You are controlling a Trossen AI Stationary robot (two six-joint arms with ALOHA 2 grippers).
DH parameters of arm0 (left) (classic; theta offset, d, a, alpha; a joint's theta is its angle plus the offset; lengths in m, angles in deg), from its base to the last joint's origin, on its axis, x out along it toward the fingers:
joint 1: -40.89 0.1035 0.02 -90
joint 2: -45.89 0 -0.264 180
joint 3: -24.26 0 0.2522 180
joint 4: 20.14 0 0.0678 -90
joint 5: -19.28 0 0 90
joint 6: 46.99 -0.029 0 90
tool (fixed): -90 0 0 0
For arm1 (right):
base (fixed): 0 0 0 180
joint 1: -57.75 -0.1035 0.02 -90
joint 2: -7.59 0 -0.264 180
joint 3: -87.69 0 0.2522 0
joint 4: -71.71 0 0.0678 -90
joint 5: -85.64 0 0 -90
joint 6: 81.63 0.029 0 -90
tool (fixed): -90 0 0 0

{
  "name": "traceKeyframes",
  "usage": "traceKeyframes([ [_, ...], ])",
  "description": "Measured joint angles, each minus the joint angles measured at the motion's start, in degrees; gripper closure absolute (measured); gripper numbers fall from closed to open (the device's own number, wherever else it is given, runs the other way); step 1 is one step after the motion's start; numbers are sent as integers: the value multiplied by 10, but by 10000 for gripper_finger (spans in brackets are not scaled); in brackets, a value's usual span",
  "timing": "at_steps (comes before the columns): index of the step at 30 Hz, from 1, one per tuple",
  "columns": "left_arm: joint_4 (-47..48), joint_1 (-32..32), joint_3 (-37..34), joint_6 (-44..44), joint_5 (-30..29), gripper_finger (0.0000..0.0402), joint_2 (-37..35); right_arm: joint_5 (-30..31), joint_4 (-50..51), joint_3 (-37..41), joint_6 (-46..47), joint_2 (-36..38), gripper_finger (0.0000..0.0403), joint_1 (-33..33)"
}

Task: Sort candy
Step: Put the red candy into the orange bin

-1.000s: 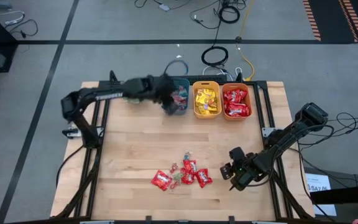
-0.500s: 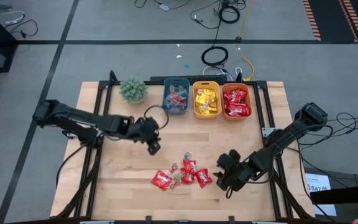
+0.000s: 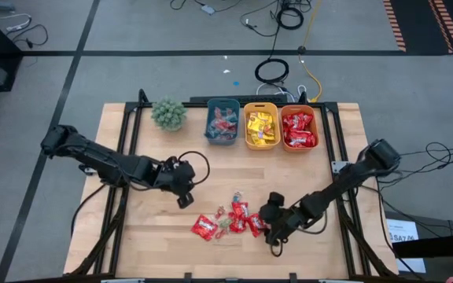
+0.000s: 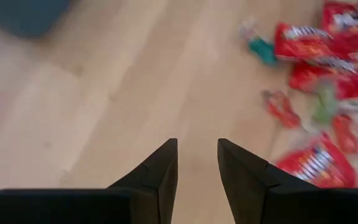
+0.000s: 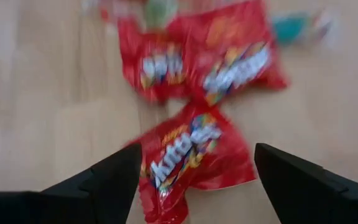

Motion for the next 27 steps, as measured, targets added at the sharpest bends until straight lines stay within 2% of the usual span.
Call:
traceKeyframes([
  [2,5,-2,0,6,19,278,0,-24,-8,0,0,-34,97,1],
  [4,1,-3,-1,-8,8,278,0,-28,-11,-5,3,-60,104,0],
  [7,-50,-2,-34,-43,-15,278,-8,-36,25,-24,32,-84,140,1],
  [9,-102,-2,-80,-49,-13,278,-24,-36,78,-45,62,-87,188,1],
  [12,-185,-1,-160,-54,-10,278,-64,-36,178,-86,93,-76,289,5],
  [14,-219,6,-209,-56,-8,278,-94,-56,275,-118,104,-63,361,11],
  [15,-227,12,-230,-56,-1,278,-113,-58,324,-135,108,-56,377,15],
  [17,-236,26,-264,-56,12,278,-151,-51,421,-181,148,-41,380,31],
  [20,-234,51,-308,-89,28,278,-212,12,567,-223,194,-10,376,63],
  [23,-238,80,-338,-140,36,278,-274,72,600,-226,212,41,391,108],
  [27,-235,121,-358,-206,72,278,-343,136,612,-191,240,127,397,199],
])
